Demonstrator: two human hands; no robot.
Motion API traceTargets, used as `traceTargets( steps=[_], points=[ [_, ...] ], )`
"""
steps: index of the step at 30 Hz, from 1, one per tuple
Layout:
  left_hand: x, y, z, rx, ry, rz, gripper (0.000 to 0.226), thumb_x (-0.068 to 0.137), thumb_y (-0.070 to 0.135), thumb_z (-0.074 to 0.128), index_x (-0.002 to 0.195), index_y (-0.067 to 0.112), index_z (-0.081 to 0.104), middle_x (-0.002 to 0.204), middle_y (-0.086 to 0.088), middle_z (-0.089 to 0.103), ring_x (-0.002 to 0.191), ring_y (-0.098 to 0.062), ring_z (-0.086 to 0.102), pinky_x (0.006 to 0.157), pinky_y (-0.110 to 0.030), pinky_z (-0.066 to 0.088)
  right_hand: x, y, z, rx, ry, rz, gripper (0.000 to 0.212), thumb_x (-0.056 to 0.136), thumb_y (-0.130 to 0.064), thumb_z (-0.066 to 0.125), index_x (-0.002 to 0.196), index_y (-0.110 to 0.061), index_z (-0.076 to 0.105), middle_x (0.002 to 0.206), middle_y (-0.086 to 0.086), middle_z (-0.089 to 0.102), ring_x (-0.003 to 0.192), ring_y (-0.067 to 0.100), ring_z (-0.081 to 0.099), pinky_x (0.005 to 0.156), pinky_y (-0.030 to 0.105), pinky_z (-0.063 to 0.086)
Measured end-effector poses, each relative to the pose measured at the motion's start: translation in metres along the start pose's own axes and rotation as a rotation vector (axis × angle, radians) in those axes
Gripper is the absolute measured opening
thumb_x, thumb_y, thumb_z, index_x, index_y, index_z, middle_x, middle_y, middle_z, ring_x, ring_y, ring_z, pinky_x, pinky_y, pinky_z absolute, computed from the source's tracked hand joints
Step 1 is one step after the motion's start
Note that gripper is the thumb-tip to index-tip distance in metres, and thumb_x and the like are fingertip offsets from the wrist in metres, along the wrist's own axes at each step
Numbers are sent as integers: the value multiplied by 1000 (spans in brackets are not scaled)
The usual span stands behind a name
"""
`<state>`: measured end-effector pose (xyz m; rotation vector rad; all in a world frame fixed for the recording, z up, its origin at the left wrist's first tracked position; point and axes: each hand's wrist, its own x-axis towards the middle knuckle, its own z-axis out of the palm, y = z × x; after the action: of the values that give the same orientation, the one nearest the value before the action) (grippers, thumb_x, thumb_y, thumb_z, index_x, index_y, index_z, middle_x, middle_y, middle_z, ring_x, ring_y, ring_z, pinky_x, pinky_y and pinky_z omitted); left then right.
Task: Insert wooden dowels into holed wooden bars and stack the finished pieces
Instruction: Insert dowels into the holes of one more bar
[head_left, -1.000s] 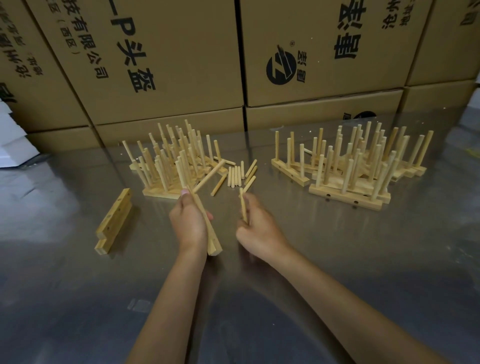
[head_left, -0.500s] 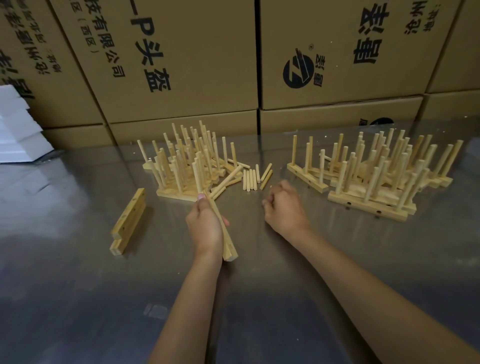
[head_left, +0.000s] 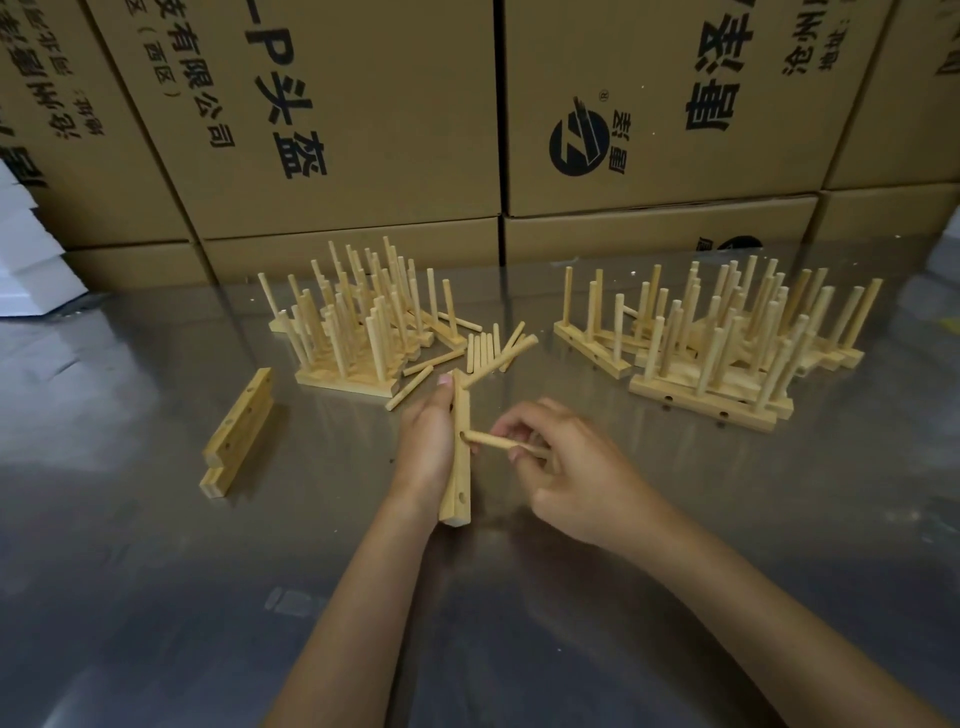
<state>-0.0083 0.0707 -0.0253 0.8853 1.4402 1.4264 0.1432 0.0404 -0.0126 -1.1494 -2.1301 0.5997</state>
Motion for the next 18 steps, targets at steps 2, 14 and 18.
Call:
traceTargets(
  steps=[2, 14, 18],
  points=[
    [-2, -3, 2, 26, -47, 12, 41, 104, 41, 45, 100, 12, 73, 58, -2, 55, 53, -17, 56, 67, -35, 47, -7, -4, 1, 19, 37, -48, 23, 95, -15, 55, 97, -37, 59, 78, -21, 56, 66, 4, 56, 54, 14, 39],
    [-13, -10, 8, 115, -121, 72, 42, 107, 37, 41, 78, 12, 61, 57, -5, 55, 42, -8, 53, 40, -17, 40, -12, -2, -6, -198, -10, -177, 20, 92, -8, 50, 91, -23, 63, 82, -9, 58, 76, 11, 54, 64, 35, 47],
    [-16, -12, 12, 128, -157, 112, 41, 107, 33, 40, 80, 8, 58, 56, -1, 58, 47, -6, 56, 43, -19, 44, -9, -3, -8, -257, -64, -161, 18, 89, -9, 49, 90, -22, 62, 85, -8, 64, 77, 15, 59, 68, 36, 50]
  ],
)
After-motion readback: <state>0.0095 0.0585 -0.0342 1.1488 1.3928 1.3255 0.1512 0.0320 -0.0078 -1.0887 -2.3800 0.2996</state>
